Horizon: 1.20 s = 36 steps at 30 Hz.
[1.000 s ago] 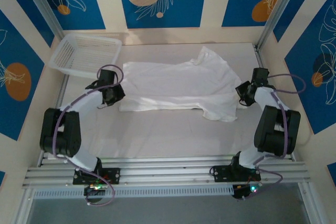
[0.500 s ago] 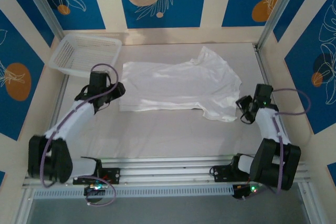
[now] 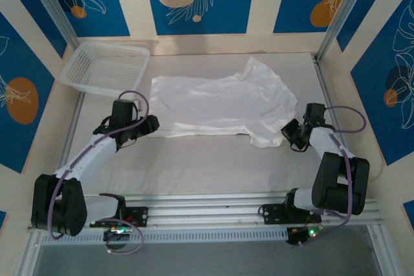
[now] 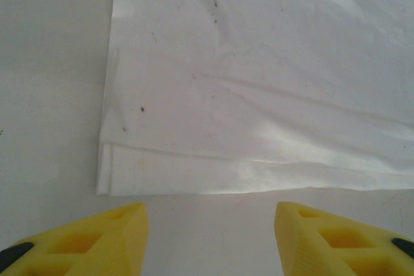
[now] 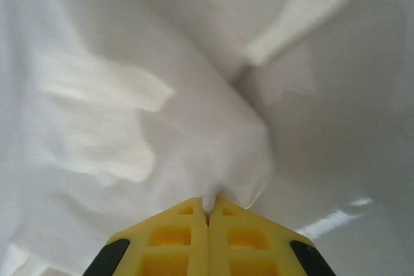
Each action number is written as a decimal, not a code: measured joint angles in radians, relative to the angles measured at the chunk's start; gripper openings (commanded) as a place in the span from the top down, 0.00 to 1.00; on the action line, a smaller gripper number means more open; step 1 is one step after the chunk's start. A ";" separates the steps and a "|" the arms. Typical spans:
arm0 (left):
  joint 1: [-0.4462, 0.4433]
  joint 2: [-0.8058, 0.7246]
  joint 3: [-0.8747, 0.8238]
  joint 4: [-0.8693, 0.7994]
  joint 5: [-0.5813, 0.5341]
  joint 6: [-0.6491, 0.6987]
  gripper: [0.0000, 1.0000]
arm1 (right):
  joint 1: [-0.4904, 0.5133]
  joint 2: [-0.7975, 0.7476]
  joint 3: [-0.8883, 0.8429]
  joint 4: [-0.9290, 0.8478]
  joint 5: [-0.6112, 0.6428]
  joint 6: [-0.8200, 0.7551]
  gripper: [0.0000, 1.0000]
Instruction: Fold the inside-out t-shirt
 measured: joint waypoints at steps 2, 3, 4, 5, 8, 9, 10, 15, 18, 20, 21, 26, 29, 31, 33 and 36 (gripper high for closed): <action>-0.001 0.000 0.000 0.000 0.001 0.000 0.46 | 0.018 -0.002 0.043 -0.021 -0.025 0.004 1.00; -0.002 0.000 0.000 0.000 0.001 0.000 0.46 | 0.035 -0.006 0.069 -0.033 -0.038 0.015 1.00; -0.002 0.000 0.000 0.000 0.004 0.000 0.46 | 0.059 -0.008 0.102 -0.048 -0.050 0.034 1.00; -0.003 0.000 0.000 0.000 0.005 0.000 0.46 | 0.081 -0.007 0.134 -0.057 -0.058 0.056 1.00; -0.006 0.007 0.001 0.000 0.012 0.000 0.46 | 0.136 0.064 0.312 -0.071 -0.089 0.154 1.00; -0.009 0.014 0.002 0.000 0.016 0.000 0.46 | 0.141 0.118 0.388 -0.063 -0.093 0.190 1.00; -0.012 0.021 0.003 0.000 0.016 0.001 0.45 | 0.140 0.190 0.479 -0.053 -0.091 0.224 1.00; -0.032 0.038 0.020 -0.010 0.041 0.002 0.44 | 0.116 0.615 0.998 -0.134 -0.051 0.251 0.51; -0.048 0.045 0.045 -0.012 0.046 0.013 0.44 | 0.115 0.743 1.144 -0.206 -0.021 0.195 0.50; -0.058 0.048 0.055 -0.011 0.047 0.017 0.44 | 0.121 0.726 1.090 -0.231 -0.007 0.168 0.53; -0.063 0.054 0.058 -0.010 0.047 0.017 0.48 | 0.123 0.698 1.032 -0.226 -0.004 0.158 0.56; -0.090 0.167 0.127 -0.032 0.008 -0.003 1.00 | 0.127 0.513 0.718 -0.203 0.004 0.106 0.96; -0.095 0.271 0.206 -0.055 -0.049 -0.020 1.00 | 0.138 0.475 0.624 -0.180 0.004 0.076 1.00; -0.096 0.331 0.246 -0.054 -0.089 -0.036 1.00 | 0.153 0.476 0.581 -0.154 0.011 0.069 1.00; -0.096 0.403 0.291 -0.058 -0.121 -0.045 1.00 | 0.162 0.476 0.531 -0.137 0.018 0.075 0.96; -0.096 0.525 0.369 -0.064 -0.148 -0.061 1.00 | 0.143 0.476 0.455 -0.114 0.034 0.114 0.92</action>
